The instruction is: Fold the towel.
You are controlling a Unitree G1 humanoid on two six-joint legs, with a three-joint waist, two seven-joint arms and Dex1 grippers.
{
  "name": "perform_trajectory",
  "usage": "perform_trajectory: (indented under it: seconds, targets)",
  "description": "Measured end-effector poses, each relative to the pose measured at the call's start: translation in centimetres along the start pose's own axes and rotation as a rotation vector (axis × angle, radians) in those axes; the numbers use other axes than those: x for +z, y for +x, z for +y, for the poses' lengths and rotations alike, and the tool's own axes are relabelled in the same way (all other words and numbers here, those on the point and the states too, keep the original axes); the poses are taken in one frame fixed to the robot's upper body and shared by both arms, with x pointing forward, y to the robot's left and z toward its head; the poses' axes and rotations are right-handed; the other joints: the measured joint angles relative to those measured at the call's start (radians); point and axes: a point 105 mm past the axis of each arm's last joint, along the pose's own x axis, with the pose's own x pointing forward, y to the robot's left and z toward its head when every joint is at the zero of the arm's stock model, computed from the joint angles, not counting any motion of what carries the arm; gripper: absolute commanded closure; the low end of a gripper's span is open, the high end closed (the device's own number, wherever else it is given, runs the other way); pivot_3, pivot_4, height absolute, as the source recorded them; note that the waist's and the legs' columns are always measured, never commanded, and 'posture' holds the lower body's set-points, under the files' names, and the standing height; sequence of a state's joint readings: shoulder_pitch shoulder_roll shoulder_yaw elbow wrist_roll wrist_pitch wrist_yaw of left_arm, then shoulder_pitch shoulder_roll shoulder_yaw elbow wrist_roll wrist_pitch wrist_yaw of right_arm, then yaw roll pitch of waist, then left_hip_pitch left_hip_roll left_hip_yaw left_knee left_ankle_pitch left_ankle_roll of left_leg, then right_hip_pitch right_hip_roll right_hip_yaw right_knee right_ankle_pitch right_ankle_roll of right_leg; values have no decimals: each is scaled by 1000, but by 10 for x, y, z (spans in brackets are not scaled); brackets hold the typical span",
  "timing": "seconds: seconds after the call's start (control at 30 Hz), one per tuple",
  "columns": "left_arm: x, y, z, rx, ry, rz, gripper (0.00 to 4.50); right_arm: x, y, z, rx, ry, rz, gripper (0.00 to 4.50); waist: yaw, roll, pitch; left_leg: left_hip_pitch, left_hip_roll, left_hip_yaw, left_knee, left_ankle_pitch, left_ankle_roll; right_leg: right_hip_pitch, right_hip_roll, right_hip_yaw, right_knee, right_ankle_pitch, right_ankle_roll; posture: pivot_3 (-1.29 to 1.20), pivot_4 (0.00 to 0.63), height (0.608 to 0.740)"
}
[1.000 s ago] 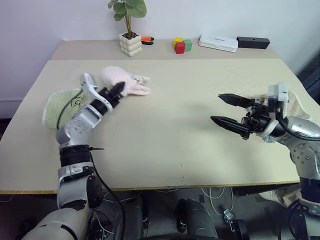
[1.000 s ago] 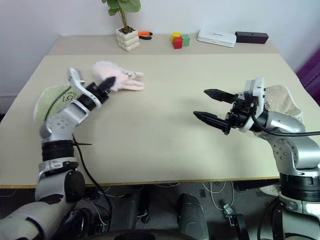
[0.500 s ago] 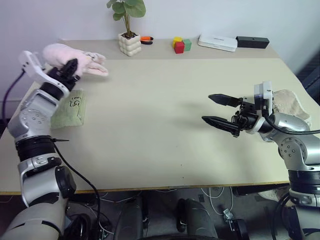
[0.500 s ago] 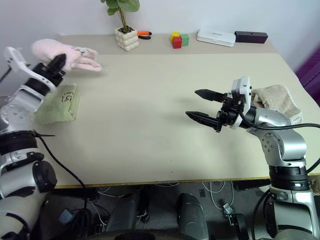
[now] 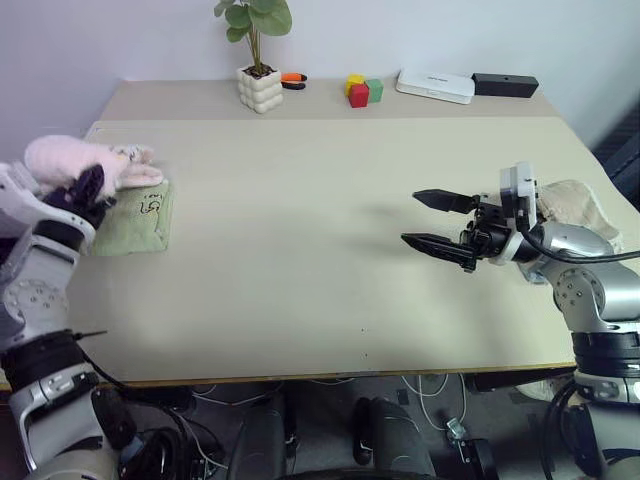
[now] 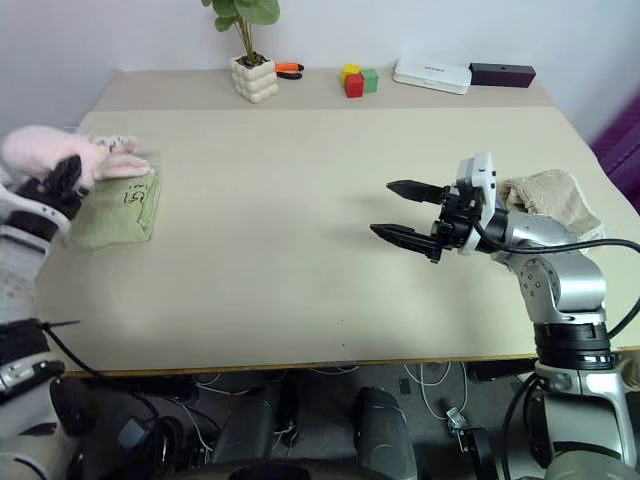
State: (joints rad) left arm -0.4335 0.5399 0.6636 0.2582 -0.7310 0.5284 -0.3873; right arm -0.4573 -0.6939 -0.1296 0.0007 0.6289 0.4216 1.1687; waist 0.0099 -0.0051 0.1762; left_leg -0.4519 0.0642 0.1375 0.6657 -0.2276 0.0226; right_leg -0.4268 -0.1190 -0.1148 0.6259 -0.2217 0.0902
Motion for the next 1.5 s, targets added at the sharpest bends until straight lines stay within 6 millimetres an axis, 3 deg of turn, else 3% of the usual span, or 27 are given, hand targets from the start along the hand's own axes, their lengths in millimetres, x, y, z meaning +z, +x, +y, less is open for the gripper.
perform_trajectory:
  seconds: [0.13,0.23,0.33,0.53,0.57,0.8,1.2,1.33,1.5]
  targets:
    - [-43,-21,16,69,-84,99,4459,2,1,-1,4,-19,8,0,2,0,0,0,0,0,0,0,0,0,0,0,0,0,0,0,150,740]
    - [-44,-27,26,140,-126,79,4459,2,1,-1,6,-32,12,0,3,-1,0,0,0,-1,0,0,0,0,0,0,0,0,0,0,150,740]
    - [-39,-30,25,145,-147,59,3405,1,1,-2,4,-34,17,0,1,0,0,0,0,-1,0,0,0,0,0,0,0,0,0,0,150,740]
    - [-41,-30,6,81,-184,85,383,-1,3,-3,-2,-27,6,0,2,0,0,0,0,0,0,0,0,0,0,0,0,0,0,0,150,740]
    - [-42,-30,2,64,-195,86,43,-1,3,-3,-4,-28,6,0,2,0,0,0,0,0,0,0,0,0,0,0,0,0,0,0,150,740]
    - [-57,-39,-15,3,-280,157,43,-2,4,-4,-9,-33,6,0,1,0,0,0,0,-1,0,0,0,0,0,0,0,0,0,0,150,740]
    - [-83,-64,-46,-80,-262,249,43,-5,2,-13,-27,-25,8,0,-1,0,0,0,0,0,0,0,0,0,0,0,0,0,-1,0,150,740]
    - [-104,-73,-81,-268,-127,367,43,-3,2,-16,-23,-29,7,0,7,0,0,0,0,-1,0,-2,-3,-1,0,0,-1,-2,-4,0,150,740]
    - [-110,-57,-133,-528,119,374,43,-3,-2,-16,-14,-31,25,0,5,0,0,-2,0,0,0,-2,-3,0,0,0,-5,-1,-4,0,150,740]
